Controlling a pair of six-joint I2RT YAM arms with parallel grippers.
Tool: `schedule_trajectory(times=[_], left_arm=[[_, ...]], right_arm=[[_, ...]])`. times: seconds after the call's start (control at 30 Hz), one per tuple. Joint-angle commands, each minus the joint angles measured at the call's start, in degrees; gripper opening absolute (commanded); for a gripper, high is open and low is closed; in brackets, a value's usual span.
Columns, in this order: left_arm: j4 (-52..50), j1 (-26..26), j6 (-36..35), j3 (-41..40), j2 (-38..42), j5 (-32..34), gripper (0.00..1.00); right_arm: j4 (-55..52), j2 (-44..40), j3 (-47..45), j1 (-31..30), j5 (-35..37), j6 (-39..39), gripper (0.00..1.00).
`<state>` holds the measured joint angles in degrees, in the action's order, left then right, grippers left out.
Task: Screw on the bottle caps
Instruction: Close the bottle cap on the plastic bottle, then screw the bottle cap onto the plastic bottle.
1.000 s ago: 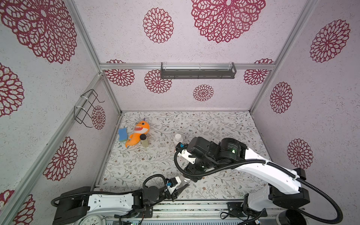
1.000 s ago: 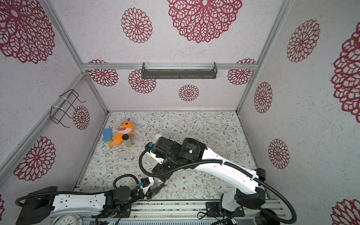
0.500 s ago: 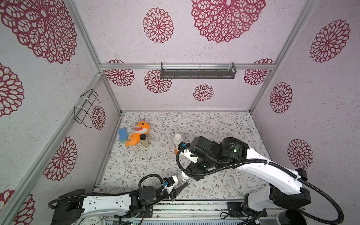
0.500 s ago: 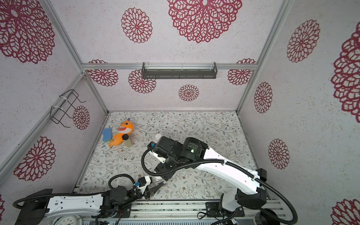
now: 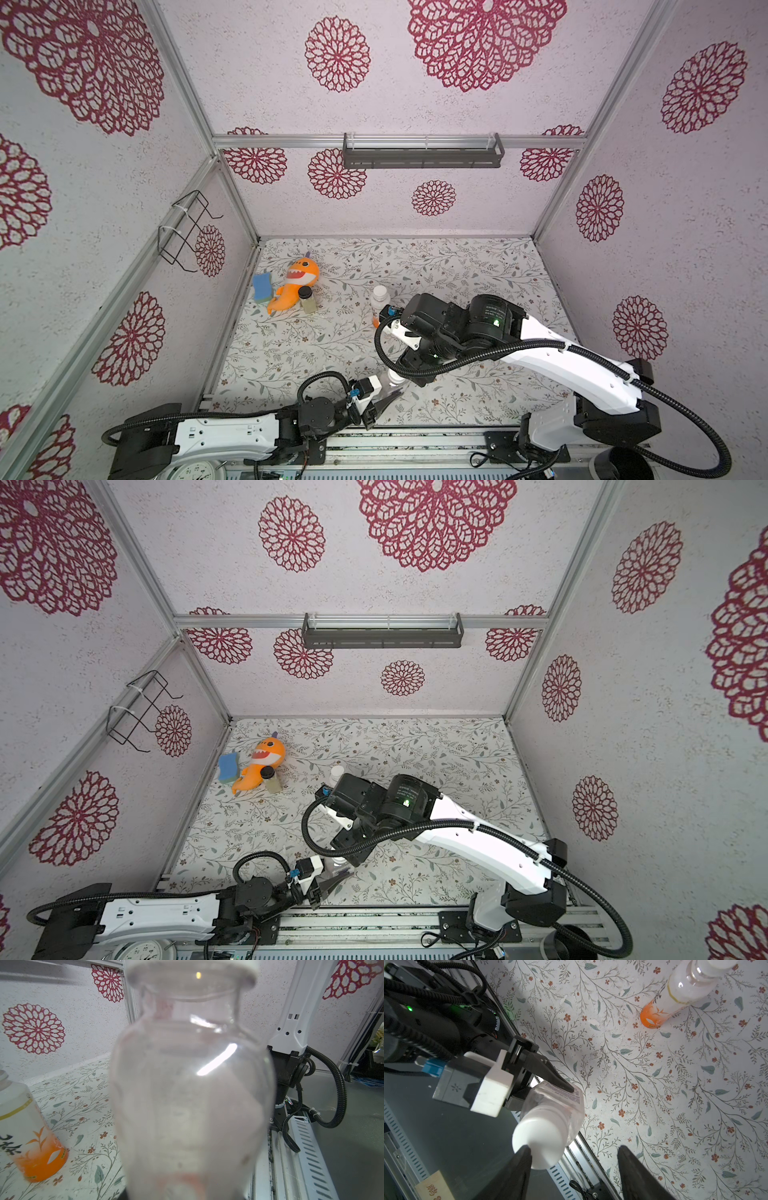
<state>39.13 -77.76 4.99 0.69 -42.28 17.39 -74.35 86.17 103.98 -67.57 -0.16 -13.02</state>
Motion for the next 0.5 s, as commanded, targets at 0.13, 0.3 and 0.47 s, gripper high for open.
schedule_trajectory(times=[0.13, 0.3, 0.47], left_arm=[[2.97, 0.26, 0.15, -1.3, 0.65, 0.7, 0.38], [2.4, 0.22, -0.36, -0.57, -1.42, 0.39, 0.38], [0.87, 0.18, -0.91, 0.82, -4.14, -2.14, 0.38]], right_arm=[[-4.05, 0.48, 5.82, 0.33, 3.71, 0.75, 0.69], [-4.7, -0.83, 4.89, -0.61, 2.45, 3.94, 0.69], [-3.64, -3.7, 2.46, -6.04, 3.34, 9.3, 0.7]])
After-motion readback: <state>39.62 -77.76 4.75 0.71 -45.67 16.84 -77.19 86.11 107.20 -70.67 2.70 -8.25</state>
